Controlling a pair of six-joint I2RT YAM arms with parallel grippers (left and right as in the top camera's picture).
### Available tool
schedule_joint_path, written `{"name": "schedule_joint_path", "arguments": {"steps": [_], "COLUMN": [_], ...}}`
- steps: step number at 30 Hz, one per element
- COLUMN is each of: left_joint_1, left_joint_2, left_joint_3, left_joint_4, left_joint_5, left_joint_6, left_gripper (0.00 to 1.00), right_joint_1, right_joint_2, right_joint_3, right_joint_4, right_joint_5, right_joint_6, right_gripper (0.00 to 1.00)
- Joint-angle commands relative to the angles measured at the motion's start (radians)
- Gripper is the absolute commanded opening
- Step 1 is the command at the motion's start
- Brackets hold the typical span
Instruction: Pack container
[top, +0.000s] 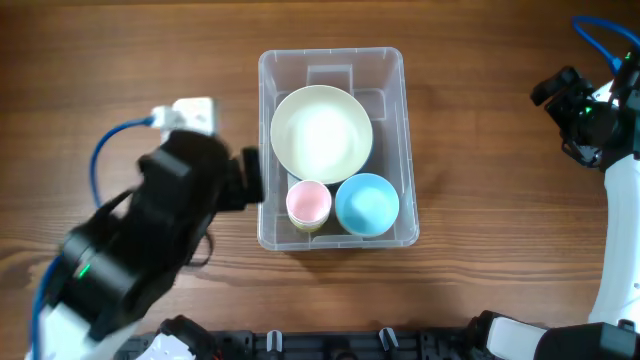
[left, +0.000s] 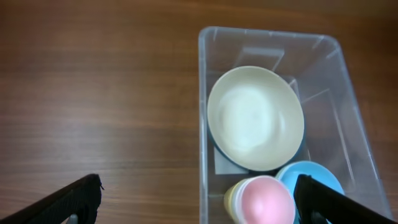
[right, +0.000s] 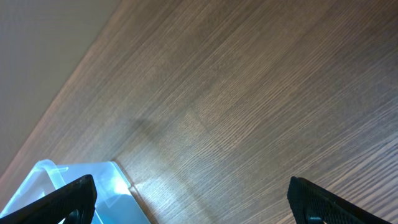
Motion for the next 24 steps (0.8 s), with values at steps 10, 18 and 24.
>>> {"name": "schedule_joint_path", "arguments": {"steps": [10,18,24], "left_joint_1": [0.229,0.416,0.484], "left_joint_2": [-0.439,-0.637,-0.745], "left_joint_3": [-0.107,-0.6,-0.924], "left_joint_4": [-0.069,0.3,0.523], "left_joint_5": [0.095,0.296,0.402], "left_joint_6": [0.185,0.296,0.294], "left_gripper": [1.0,1.0,1.0], "right_joint_1": [0.0,0.0,0.0], "right_joint_2": [0.007,0.007,0.007], "right_joint_3": [0.01,0.01,0.01], "right_joint_4": [0.002,0.002,0.002], "right_joint_5": [0.003,0.003,0.003], "right_joint_6": [0.007,0.008,0.007], "right_gripper": [1.0,0.99,0.99]}}
